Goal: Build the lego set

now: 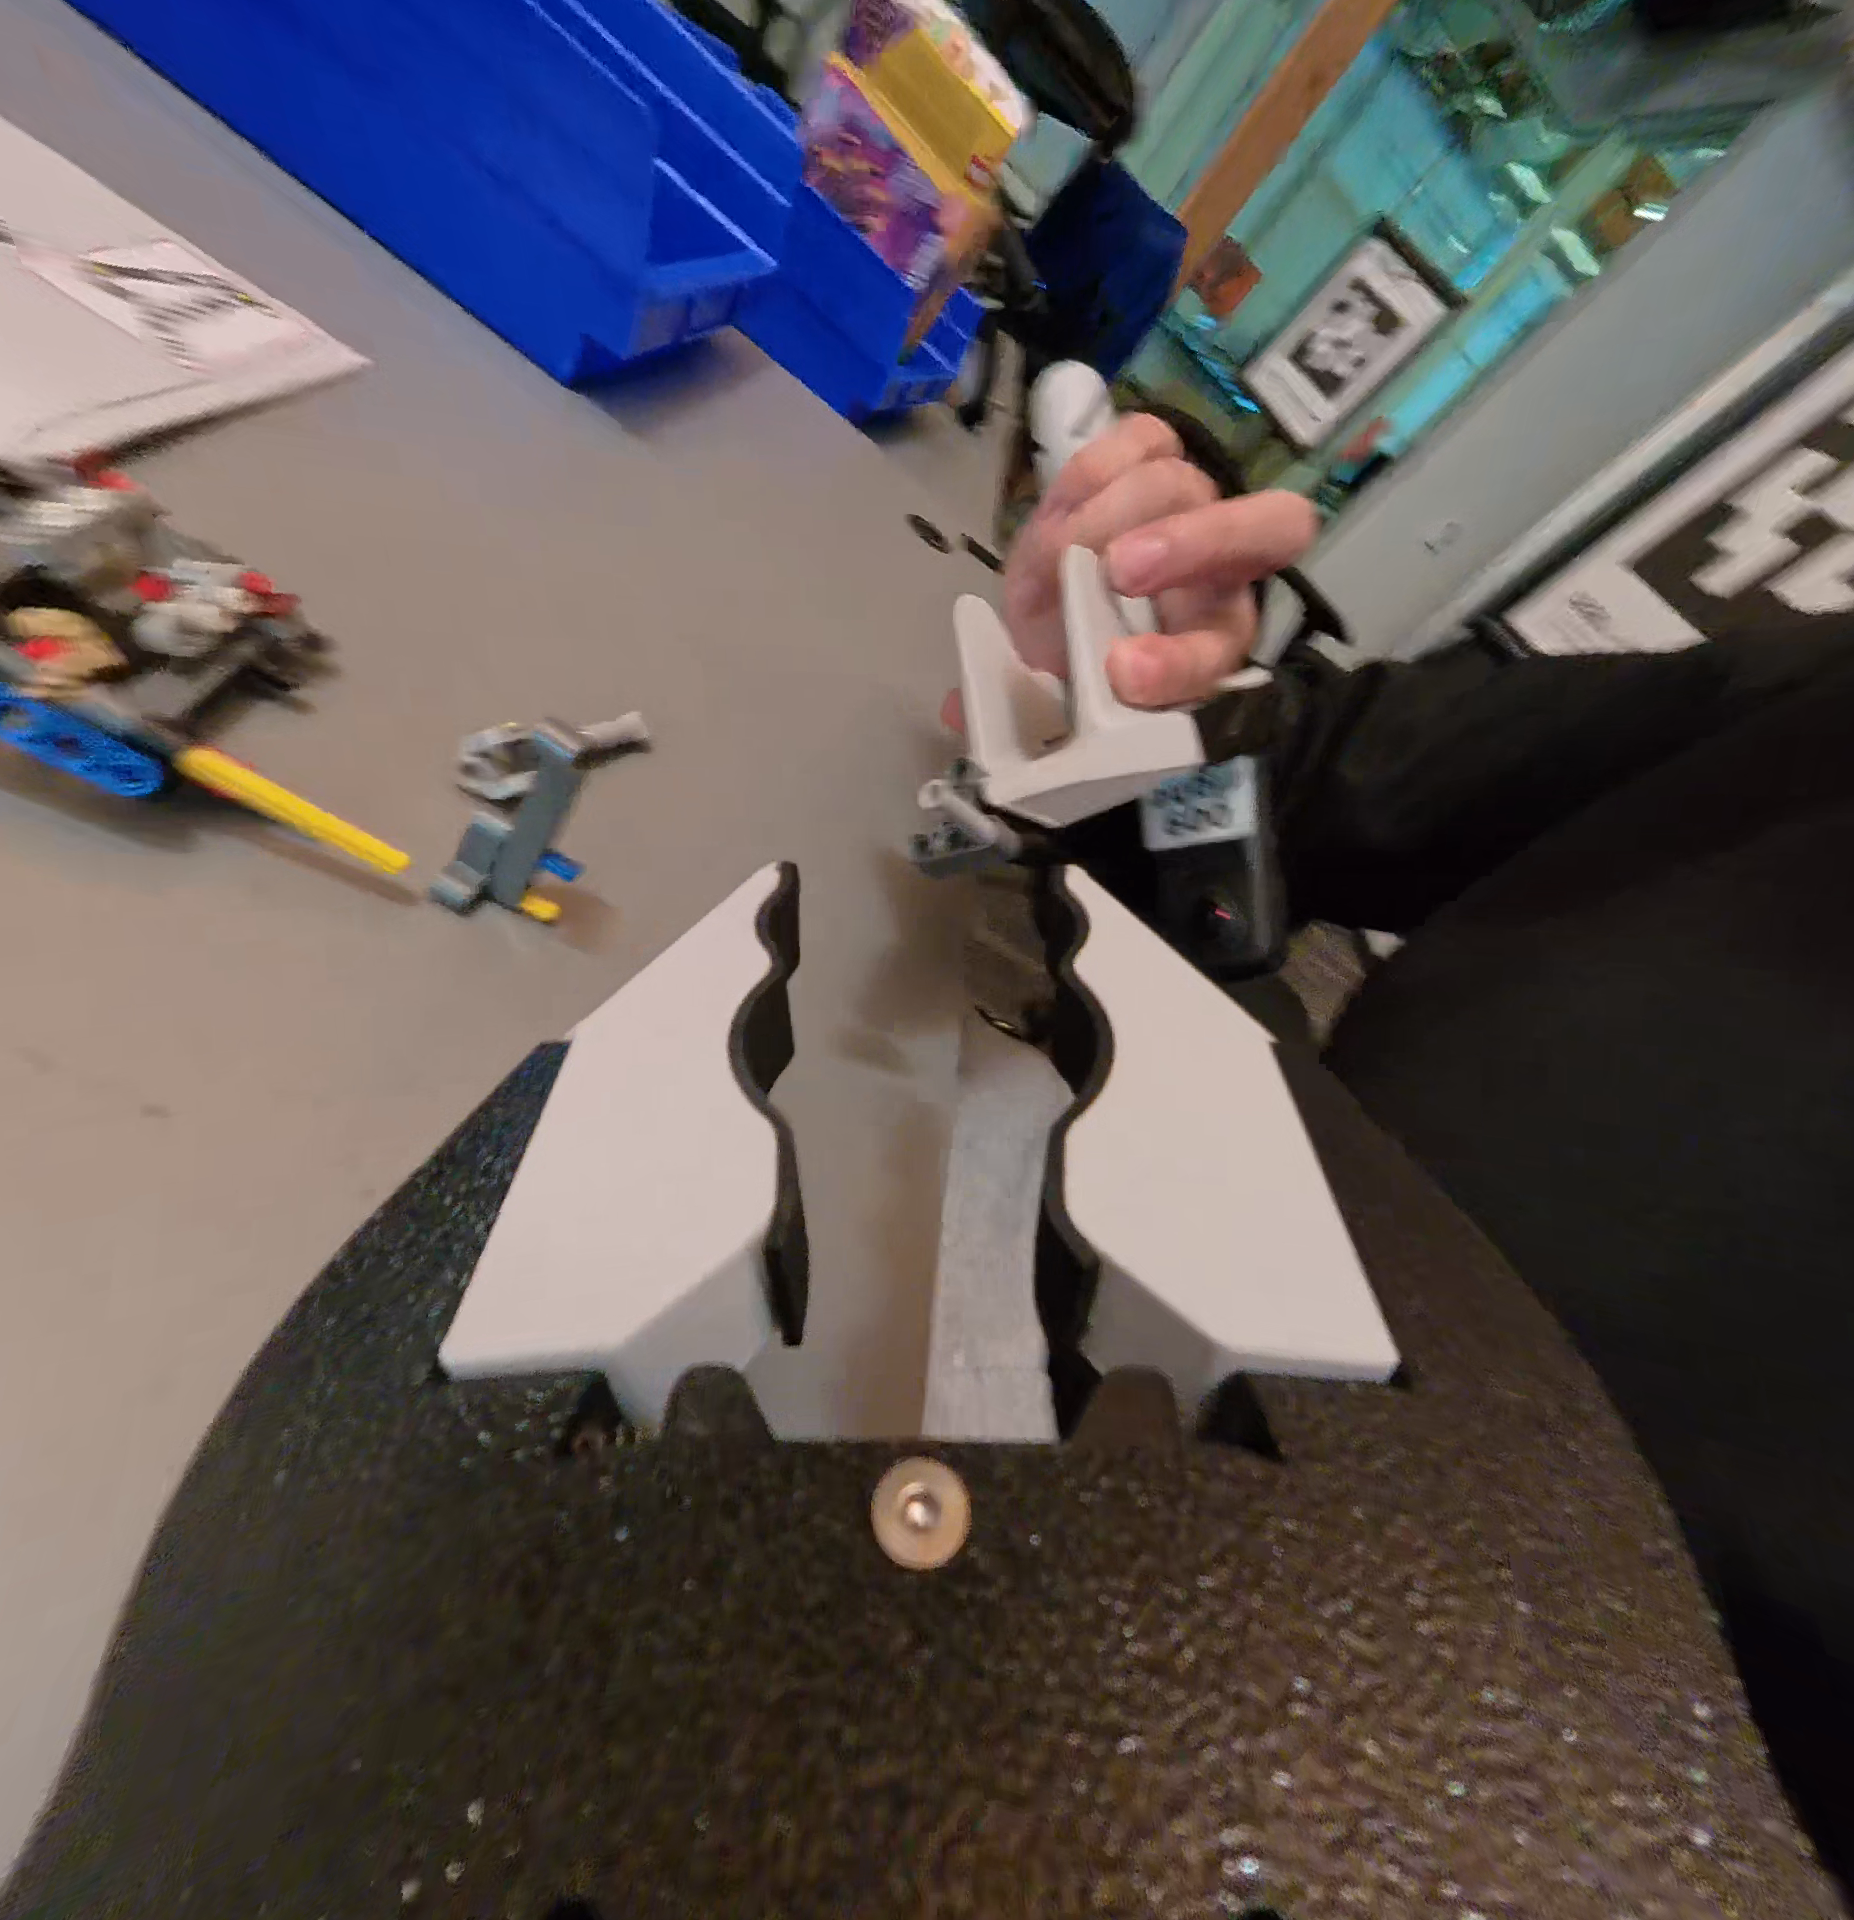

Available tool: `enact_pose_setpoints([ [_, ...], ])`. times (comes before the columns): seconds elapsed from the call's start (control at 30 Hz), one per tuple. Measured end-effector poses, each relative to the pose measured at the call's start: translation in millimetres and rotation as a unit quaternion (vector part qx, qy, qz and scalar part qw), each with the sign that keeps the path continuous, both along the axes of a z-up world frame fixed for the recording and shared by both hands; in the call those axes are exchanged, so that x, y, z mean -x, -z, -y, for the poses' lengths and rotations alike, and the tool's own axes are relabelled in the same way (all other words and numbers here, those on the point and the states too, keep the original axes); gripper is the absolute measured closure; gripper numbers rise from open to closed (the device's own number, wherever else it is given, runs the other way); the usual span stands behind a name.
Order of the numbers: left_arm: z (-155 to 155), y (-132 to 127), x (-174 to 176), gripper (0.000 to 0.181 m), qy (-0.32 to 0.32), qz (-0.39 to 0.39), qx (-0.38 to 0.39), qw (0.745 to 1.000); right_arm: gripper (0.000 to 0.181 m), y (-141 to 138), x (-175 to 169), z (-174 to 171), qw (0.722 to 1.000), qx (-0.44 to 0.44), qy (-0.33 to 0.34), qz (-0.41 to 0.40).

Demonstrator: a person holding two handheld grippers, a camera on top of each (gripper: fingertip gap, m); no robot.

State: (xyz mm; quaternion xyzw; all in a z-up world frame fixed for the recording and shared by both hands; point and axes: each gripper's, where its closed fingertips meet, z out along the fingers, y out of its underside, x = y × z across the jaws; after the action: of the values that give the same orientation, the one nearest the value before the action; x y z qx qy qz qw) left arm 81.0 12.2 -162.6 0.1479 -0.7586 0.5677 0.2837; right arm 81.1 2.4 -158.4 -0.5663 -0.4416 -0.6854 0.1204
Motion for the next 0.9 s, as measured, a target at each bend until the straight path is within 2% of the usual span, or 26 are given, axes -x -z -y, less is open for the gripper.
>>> enact_pose_setpoints([
  [0.07, -3.1, -2.2, 10.8, 0.127, 0.054, -0.039, 0.012, 0.998, 0.176, -1.1, 1.6, -3.4, 1.0, 0.007, -0.012, 0.006],
  [0.17, -5.8, -6.8, 10.7, 0.127, 0.094, -0.107, 0.029, 0.989, 0.176, -3.0, 3.7, -8.6, 0.999, 0.012, -0.025, 0.015],
  [0.23, -3.7, -1.5, 9.8, 0.128, 0.113, -0.121, 0.015, 0.986, 0.177, -2.2, 5.4, -12.6, 0.999, 0.015, -0.035, 0.012],
  [0.33, 1.0, -0.8, 14.4, 0.138, 0.148, -0.14, 0.007, 0.979, 0.176, -1.0, 5.2, -16.1, 0.999, 0.015, -0.042, 0.006],
  [0.4, 2.3, -0.1, 17.1, 0.159, 0.165, -0.138, 0.003, 0.977, 0.176, -0.7, 3.1, -15.3, 0.999, 0.012, -0.04, -0.002],
  [0.53, 8.0, 6.2, 11.1, 0.159, 0.143, -0.099, -0.008, 0.985, 0.175, 4.4, -2.6, -9.9, 0.999, 0.0, -0.029, -0.042],
  [0.6, 11.4, 12.0, 2.9, 0.159, 0.109, -0.047, -0.015, 0.993, 0.161, 3.6, -6.9, -4.5, 0.995, -0.034, -0.018, -0.094],
  [0.67, 14.5, 21.9, -13.6, 0.159, 0.042, 0.045, -0.041, 0.997, 0.148, -2.5, -16.6, 9.3, 0.981, -0.095, 0.011, -0.171],
  [0.7, 14.8, 26.3, -24.3, 0.159, -0.003, 0.111, -0.055, 0.992, 0.144, -0.8, -22.0, 18.7, 0.961, -0.13, 0.034, -0.243],
  [0.73, 13.7, 29.3, -35.2, 0.159, -0.05, 0.182, -0.071, 0.979, 0.141, 5.5, -25.0, 27.3, 0.925, -0.167, 0.058, -0.337],
  [0.77, 12.2, 30.0, -41.6, 0.159, -0.088, 0.251, -0.084, 0.96, 0.138, 14.3, -26.6, 34.9, 0.868, -0.208, 0.088, -0.443],
  [0.83, 12.8, 27.4, -41.6, 0.159, -0.14, 0.373, -0.096, 0.912, 0.131, 27.5, -28.8, 43.0, 0.715, -0.298, 0.147, -0.615],
  [0.87, 14.5, 27.2, -38.5, 0.159, -0.156, 0.422, -0.104, 0.887, 0.126, 31.3, -29.0, 42.8, 0.64, -0.334, 0.163, -0.672],
  [0.9, 16.4, 27.0, -35.7, 0.159, -0.169, 0.462, -0.111, 0.863, 0.127, 33.7, -26.9, 40.4, 0.579, -0.356, 0.167, -0.714],
])
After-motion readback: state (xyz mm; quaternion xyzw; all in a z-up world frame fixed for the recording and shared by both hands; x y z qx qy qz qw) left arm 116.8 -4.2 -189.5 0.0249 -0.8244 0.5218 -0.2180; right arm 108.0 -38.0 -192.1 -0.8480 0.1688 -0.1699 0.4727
